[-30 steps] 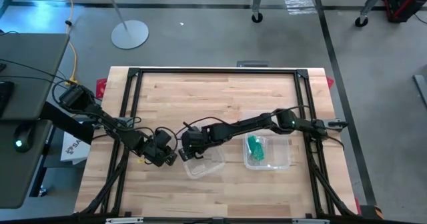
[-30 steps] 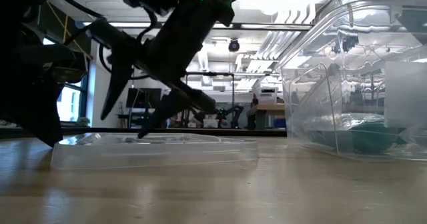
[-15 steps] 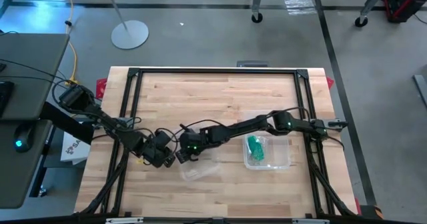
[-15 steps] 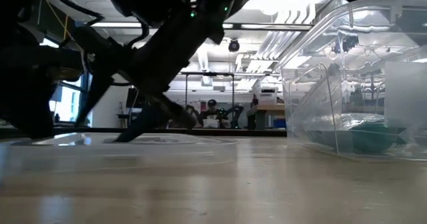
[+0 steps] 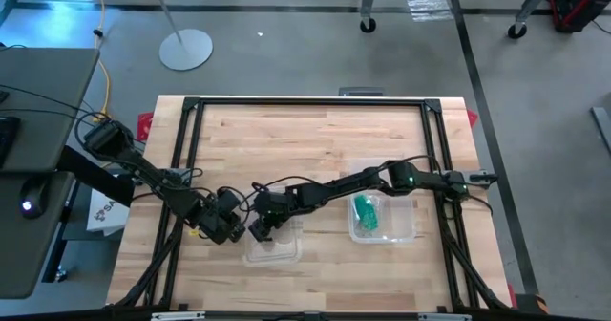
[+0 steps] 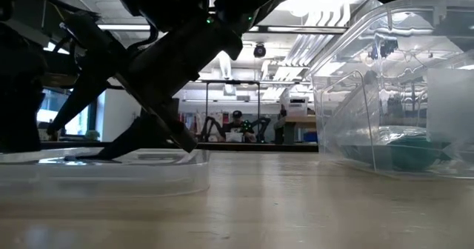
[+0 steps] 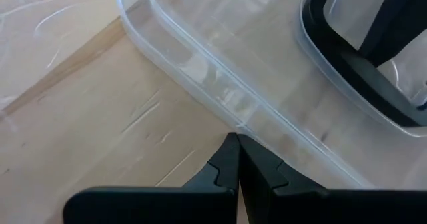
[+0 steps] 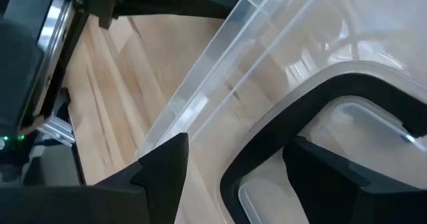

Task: Roll bandage
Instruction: Close the transparent bin

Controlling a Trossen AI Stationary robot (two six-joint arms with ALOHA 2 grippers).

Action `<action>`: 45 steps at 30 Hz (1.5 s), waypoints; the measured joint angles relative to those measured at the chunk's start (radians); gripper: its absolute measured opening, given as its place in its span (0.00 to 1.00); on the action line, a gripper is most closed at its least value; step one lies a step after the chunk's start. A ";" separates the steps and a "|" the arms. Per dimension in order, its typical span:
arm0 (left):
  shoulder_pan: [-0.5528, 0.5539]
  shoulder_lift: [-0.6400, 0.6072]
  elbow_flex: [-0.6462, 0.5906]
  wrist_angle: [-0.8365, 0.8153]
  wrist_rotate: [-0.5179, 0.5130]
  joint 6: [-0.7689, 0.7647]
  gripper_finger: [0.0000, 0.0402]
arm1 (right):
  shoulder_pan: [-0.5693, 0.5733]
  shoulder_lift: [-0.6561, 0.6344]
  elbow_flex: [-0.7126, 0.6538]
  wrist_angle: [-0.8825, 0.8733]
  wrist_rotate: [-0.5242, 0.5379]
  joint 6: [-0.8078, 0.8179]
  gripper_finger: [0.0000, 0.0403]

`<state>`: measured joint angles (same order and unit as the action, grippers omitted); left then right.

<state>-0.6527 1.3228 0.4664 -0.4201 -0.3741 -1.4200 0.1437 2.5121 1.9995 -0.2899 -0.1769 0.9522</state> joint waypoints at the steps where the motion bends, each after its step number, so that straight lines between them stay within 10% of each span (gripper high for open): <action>1: -0.002 -0.009 -0.001 -0.009 0.004 0.000 0.00 | 0.002 -0.001 0.000 0.003 0.007 -0.009 0.59; 22: -0.048 -0.254 0.017 -0.067 0.027 0.001 0.00 | 0.014 -0.001 -0.002 0.109 0.007 -0.044 0.54; 45: -0.080 -0.034 -0.001 0.130 0.073 0.041 0.00 | 0.007 0.012 0.000 0.164 -0.057 0.014 0.54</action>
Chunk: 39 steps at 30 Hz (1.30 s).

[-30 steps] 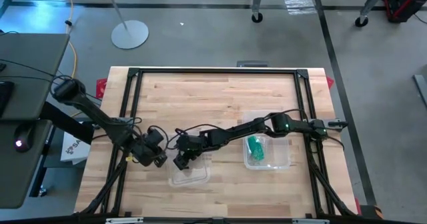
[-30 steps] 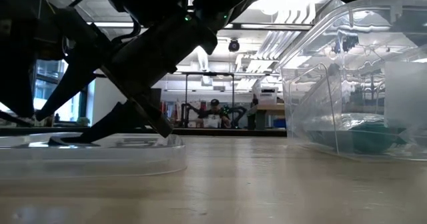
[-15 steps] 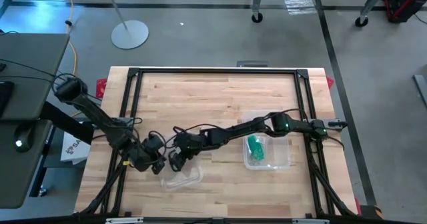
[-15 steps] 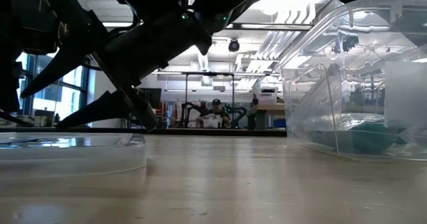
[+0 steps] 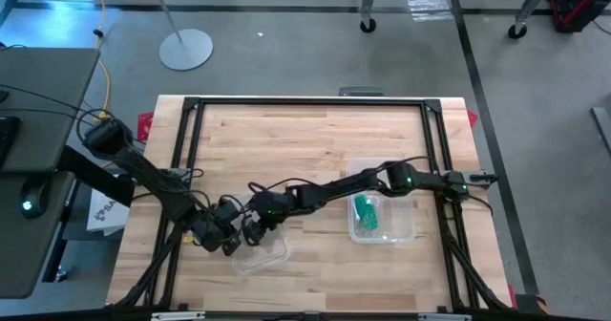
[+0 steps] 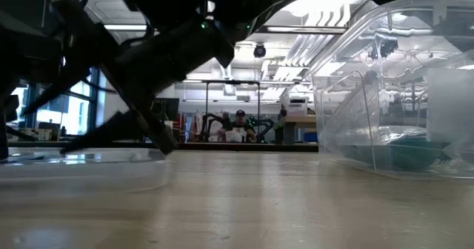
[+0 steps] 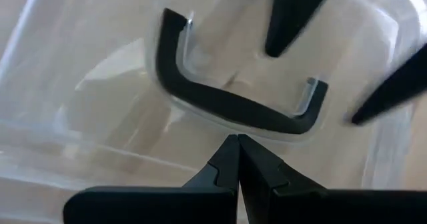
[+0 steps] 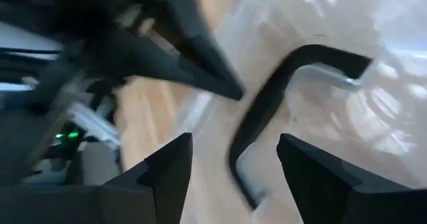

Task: Roll bandage
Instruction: Close the transparent bin

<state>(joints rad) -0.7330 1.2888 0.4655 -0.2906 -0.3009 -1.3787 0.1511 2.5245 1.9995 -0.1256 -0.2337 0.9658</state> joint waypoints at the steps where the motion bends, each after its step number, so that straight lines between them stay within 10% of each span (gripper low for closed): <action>1: 0.001 0.016 -0.010 0.034 -0.001 -0.005 0.00 | 0.001 0.003 0.000 -0.005 0.007 0.005 0.54; 19: 0.034 0.181 -0.062 0.329 -0.111 0.003 0.00 | 0.024 0.000 0.032 -0.059 -0.060 0.075 0.54; 26: 0.049 0.222 -0.072 0.435 -0.160 0.051 0.00 | 0.044 -0.014 0.032 -0.231 0.083 0.069 0.54; 39: 0.078 0.055 -0.038 0.312 -0.048 0.093 0.00 | 0.016 -0.110 0.030 -0.364 0.131 -0.086 0.54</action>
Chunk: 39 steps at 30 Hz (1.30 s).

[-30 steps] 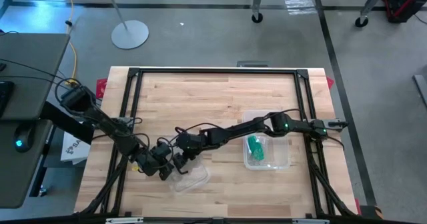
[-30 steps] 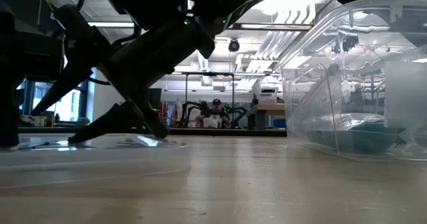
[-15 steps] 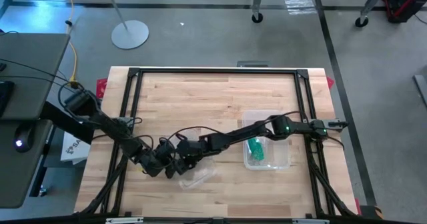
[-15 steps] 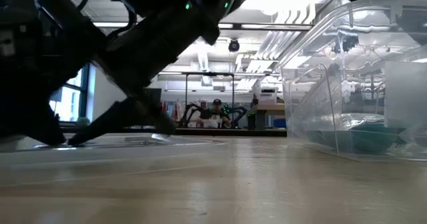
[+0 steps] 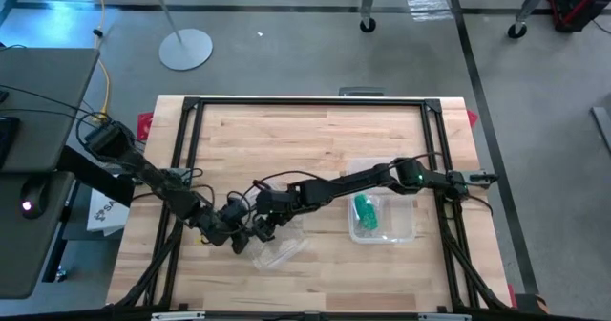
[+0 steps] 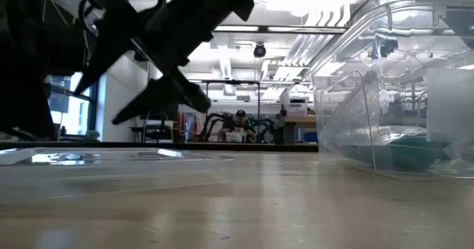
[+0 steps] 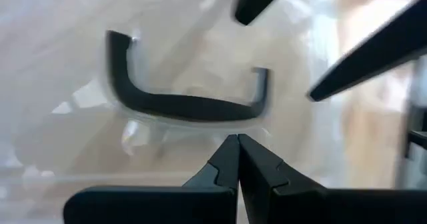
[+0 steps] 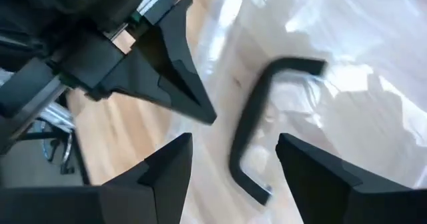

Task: Roll bandage
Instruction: Close the transparent bin

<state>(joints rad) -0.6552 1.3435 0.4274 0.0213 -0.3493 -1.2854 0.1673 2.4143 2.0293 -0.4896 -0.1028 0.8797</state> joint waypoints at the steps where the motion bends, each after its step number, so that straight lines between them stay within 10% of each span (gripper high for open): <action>1: -0.003 -0.028 0.004 -0.021 0.014 0.000 0.00 | 0.000 -0.001 0.000 0.017 0.001 -0.006 0.54; 12: -0.055 -0.128 -0.012 -0.239 0.114 -0.134 0.00 | 0.013 0.064 0.000 0.166 -0.003 0.060 0.54; 28: -0.078 0.067 -0.038 0.019 -0.107 -0.094 0.00 | 0.018 0.083 0.003 -0.030 0.070 0.009 0.54; 39: -0.040 0.214 -0.037 0.170 -0.084 -0.097 0.00 | 0.016 0.083 0.000 -0.038 -0.025 -0.067 0.54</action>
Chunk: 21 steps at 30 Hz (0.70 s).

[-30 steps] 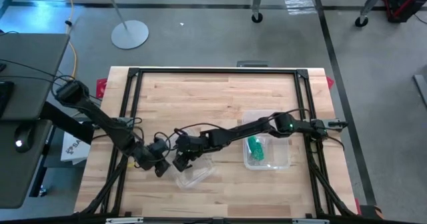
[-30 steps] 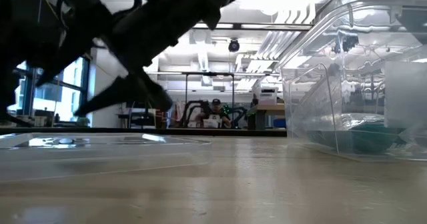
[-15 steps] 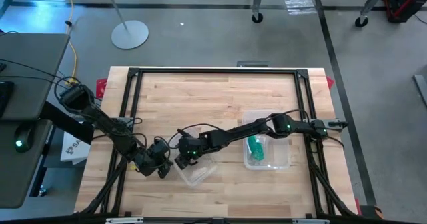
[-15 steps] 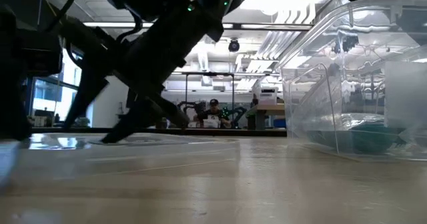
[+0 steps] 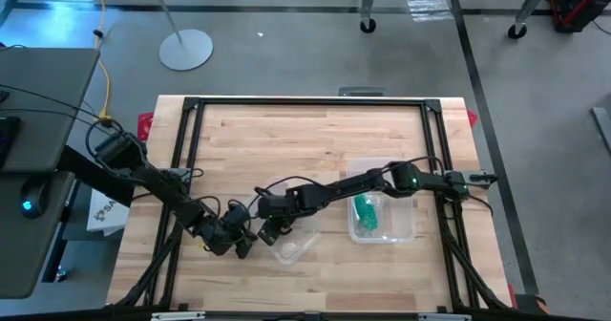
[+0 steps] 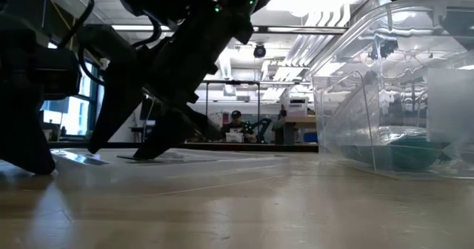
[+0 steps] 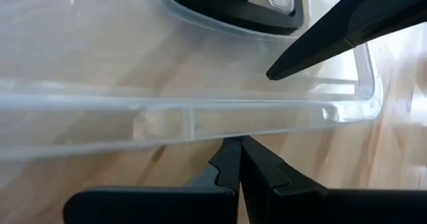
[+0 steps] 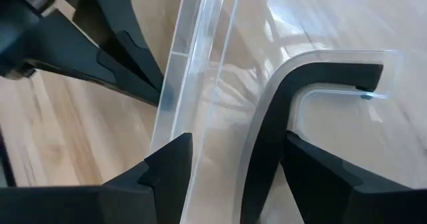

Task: Roll bandage
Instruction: Close the transparent bin

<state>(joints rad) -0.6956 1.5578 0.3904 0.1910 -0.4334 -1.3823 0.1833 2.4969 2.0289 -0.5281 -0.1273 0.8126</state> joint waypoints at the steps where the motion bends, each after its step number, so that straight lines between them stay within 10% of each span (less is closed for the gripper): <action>1: 0.000 0.000 0.000 -0.001 0.000 0.004 0.00 | -0.002 0.001 -0.001 0.015 -0.012 -0.005 0.54; 21: -0.045 -0.006 0.000 -0.004 -0.006 0.005 0.00 | -0.112 0.009 -0.016 0.086 -0.383 -0.153 0.54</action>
<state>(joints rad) -0.7410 1.5517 0.3901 0.1871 -0.4397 -1.3769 0.0716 2.5061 2.0125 -0.4423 -0.5101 0.6594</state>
